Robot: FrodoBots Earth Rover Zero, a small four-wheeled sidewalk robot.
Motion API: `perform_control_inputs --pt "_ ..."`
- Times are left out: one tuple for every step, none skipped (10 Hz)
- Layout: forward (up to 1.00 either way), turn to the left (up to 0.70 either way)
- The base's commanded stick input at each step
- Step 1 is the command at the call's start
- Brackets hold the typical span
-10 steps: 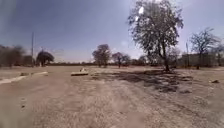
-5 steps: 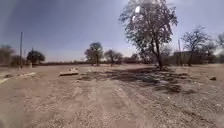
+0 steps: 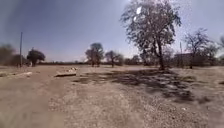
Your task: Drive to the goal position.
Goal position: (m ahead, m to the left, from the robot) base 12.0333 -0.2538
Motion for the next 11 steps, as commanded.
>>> perform_control_inputs --pt "0.85 0.0" --pt "0.85 0.0" --pt "0.85 0.0" --pt "0.85 0.0" --pt "0.85 0.0" --pt "0.85 0.0" --pt "0.85 0.0" --pt "0.85 0.0" --pt "0.85 0.0" --pt "0.85 0.0" --pt "0.85 0.0"
